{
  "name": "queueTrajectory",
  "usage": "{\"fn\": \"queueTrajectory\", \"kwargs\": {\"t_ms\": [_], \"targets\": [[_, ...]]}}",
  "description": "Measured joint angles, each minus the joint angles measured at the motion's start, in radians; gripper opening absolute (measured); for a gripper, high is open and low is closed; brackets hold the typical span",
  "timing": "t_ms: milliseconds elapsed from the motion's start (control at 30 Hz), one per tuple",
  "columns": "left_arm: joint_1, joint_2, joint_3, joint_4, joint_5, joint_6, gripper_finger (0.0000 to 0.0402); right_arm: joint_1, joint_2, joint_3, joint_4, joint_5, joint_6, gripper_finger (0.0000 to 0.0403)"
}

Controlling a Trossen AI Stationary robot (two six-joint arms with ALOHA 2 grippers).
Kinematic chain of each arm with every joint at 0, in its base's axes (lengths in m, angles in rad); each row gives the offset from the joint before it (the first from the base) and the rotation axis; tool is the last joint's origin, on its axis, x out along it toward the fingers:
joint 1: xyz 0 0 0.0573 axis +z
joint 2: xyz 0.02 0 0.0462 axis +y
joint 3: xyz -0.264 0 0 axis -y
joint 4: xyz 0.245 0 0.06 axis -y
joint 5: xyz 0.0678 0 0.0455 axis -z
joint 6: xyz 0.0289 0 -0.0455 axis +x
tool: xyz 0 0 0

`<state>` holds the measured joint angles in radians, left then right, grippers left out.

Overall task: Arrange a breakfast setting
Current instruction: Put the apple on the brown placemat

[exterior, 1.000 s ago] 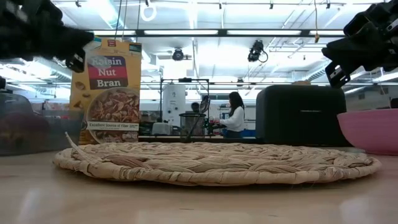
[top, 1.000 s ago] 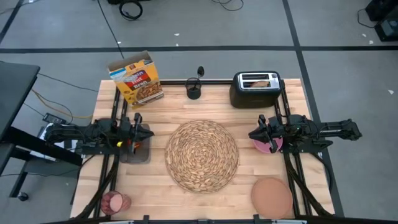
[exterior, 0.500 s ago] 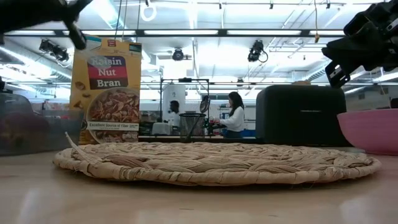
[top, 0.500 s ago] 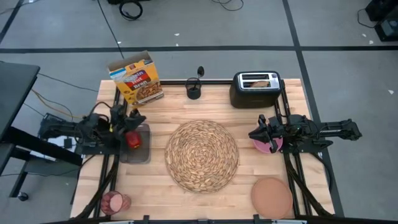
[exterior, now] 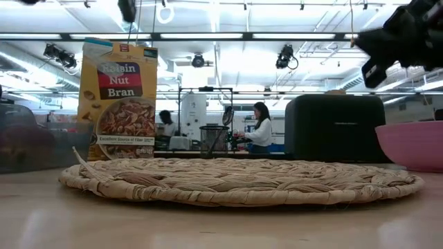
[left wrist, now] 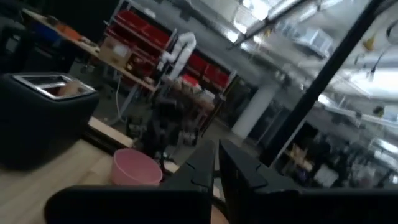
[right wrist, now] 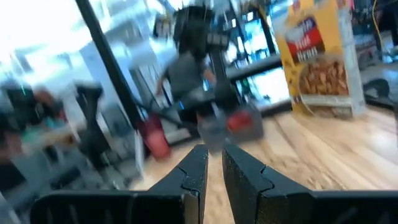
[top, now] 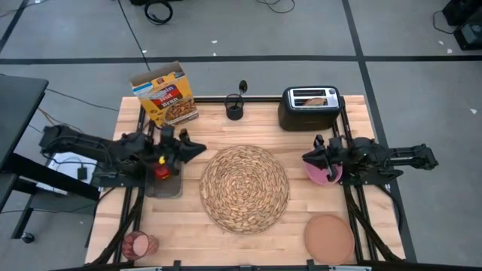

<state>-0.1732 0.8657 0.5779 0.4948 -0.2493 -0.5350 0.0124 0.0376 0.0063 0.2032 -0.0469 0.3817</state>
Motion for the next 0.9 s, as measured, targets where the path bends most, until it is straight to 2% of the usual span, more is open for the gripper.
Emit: {"fn": "queueTrajectory", "kwargs": {"t_ms": [67, 200, 267, 367, 533, 667, 800, 900], "targets": [[-0.004, 0.051, 0.068, -0.043, 0.002, 0.014, 0.0048, 0.0, 0.0, 0.0, 0.076, 0.031, 0.077, 0.0059], [-0.004, 0.141, 0.204, -0.154, -0.014, -0.005, 0.0089, 0.0, 0.005, 0.0, 0.149, 0.205, 0.198, 0.0059], [-0.004, 0.193, 0.273, -0.199, -0.024, -0.007, 0.0111, 0.0, 0.018, 0.015, 0.149, 0.188, 0.243, 0.0059], [-0.004, 0.251, 0.372, -0.328, -0.025, 0.006, 0.0134, 0.019, 0.076, 0.087, 0.069, 0.088, 0.299, 0.0059], [-0.009, 0.301, 0.487, -0.604, -0.027, -0.037, 0.0146, 0.103, 0.279, 0.299, -0.182, 0.045, 0.25, 0.0059], [-0.033, 0.303, 0.495, -0.729, -0.027, -0.072, 0.0146, 0.191, 0.484, 0.497, -0.36, 0.051, 0.23, 0.0059], [-0.063, 0.3, 0.495, -0.837, -0.026, -0.083, 0.0146, 0.268, 0.667, 0.659, -0.509, 0.123, 0.226, 0.0059], [-0.096, 0.299, 0.495, -0.875, -0.029, -0.059, 0.0146, 0.312, 0.787, 0.75, -0.553, 0.188, 0.274, 0.0059]]}}
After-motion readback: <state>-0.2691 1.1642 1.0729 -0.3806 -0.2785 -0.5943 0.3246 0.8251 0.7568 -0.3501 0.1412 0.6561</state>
